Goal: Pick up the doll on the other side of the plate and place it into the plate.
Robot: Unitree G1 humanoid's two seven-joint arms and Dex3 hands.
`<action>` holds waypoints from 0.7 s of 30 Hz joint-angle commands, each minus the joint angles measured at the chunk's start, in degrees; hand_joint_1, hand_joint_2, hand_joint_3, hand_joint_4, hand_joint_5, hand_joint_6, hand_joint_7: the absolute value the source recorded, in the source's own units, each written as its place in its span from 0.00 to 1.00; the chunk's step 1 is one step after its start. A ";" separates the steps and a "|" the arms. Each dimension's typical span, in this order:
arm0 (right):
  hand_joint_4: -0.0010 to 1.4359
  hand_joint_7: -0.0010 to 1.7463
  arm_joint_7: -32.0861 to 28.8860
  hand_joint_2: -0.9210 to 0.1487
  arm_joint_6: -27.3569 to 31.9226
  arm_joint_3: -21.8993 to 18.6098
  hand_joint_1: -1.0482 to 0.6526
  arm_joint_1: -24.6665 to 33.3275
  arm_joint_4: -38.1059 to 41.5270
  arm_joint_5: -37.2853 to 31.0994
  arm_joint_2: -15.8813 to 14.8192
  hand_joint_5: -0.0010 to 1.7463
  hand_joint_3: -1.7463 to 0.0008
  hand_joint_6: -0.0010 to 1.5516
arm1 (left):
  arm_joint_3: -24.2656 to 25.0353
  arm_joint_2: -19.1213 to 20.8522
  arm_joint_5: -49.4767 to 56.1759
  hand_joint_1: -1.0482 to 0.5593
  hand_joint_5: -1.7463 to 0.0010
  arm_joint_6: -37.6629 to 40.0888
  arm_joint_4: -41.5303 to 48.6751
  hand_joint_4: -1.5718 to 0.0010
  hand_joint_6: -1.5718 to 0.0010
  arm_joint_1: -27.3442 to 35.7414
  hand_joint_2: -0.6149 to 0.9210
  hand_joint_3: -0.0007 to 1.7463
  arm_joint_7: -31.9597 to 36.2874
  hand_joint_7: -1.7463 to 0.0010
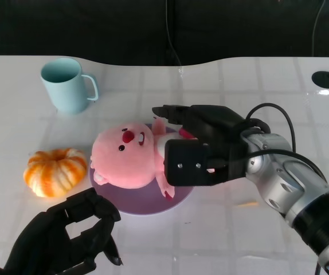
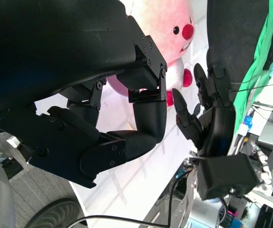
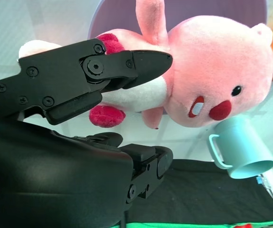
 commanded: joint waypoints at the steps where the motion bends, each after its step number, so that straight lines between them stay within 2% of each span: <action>1: 0.14 0.01 0.25 0.00 -0.89 -0.11 0.11 1.64 -3.97 -0.61 -2.46 0.06 0.81 0.08 | 0.13 0.56 0.47 0.41 0.00 0.17 -0.69 0.57 0.61 -0.14 0.86 0.51 0.86 0.17; 4: 0.16 0.02 0.59 0.00 -1.11 -0.53 0.12 3.47 -8.23 -0.56 -3.84 0.07 0.80 0.11 | 0.21 0.62 0.39 0.40 0.00 0.11 -0.48 0.57 0.61 -0.16 0.85 0.51 0.64 0.17; 8: 0.25 0.05 -0.89 0.00 -3.11 -2.60 0.17 7.85 -15.16 1.09 -5.58 0.11 0.81 0.19 | 0.56 0.51 0.16 0.40 0.00 0.37 -0.37 0.58 0.61 -0.16 0.85 0.51 0.91 0.17; 9: 0.31 0.07 -1.60 0.00 -3.82 -3.07 0.20 8.96 -16.49 1.22 -5.94 0.14 0.83 0.25 | 0.59 0.51 0.23 0.40 0.00 0.32 -0.27 0.58 0.62 -0.23 0.85 0.51 0.93 0.17; 11: 0.37 0.08 -3.11 0.00 -5.63 -4.41 0.23 11.94 -19.68 1.61 -6.88 0.17 0.85 0.30 | 0.50 0.52 0.64 0.40 0.00 -0.22 0.00 0.57 0.61 -0.33 0.85 0.51 0.79 0.17; 12: 0.47 0.10 -3.49 0.00 -6.30 -5.04 0.28 13.19 -20.97 1.95 -7.26 0.21 0.87 0.36 | 0.44 0.51 0.85 0.40 0.00 -0.49 0.08 0.57 0.61 -0.36 0.85 0.51 0.73 0.17; 14: 0.53 0.11 -4.41 0.00 -7.98 -6.49 0.30 15.67 -23.16 3.05 -7.87 0.23 0.88 0.40 | 0.46 0.37 0.82 0.39 0.00 -0.72 -0.02 0.57 0.61 -0.35 0.85 0.50 0.68 0.17; 15: 0.62 0.11 -5.11 0.00 -9.49 -7.53 0.34 17.24 -24.23 4.10 -8.21 0.26 0.92 0.46 | 0.50 0.24 0.72 0.39 0.00 -0.83 -0.16 0.57 0.61 -0.33 0.85 0.50 0.68 0.17; 16: 0.67 0.11 -5.45 0.00 -10.71 -8.69 0.36 19.02 -25.67 5.34 -8.65 0.28 0.94 0.49 | 0.52 0.10 0.69 0.39 0.00 -0.80 -0.41 0.56 0.61 -0.32 0.85 0.50 0.90 0.18; 20: 0.68 0.10 -6.30 0.01 -14.63 -12.34 0.46 25.19 -30.15 8.95 -9.86 0.44 0.96 0.62 | 0.48 0.05 0.67 0.40 0.00 -0.54 -0.79 0.56 0.60 -0.41 0.86 0.51 1.36 0.18; 21: 0.67 0.12 -6.35 0.02 -15.35 -13.05 0.48 26.83 -31.22 9.73 -10.16 0.51 0.96 0.66 | 0.54 0.15 0.44 0.40 0.00 -0.36 -0.69 0.57 0.61 -0.50 0.86 0.51 1.28 0.18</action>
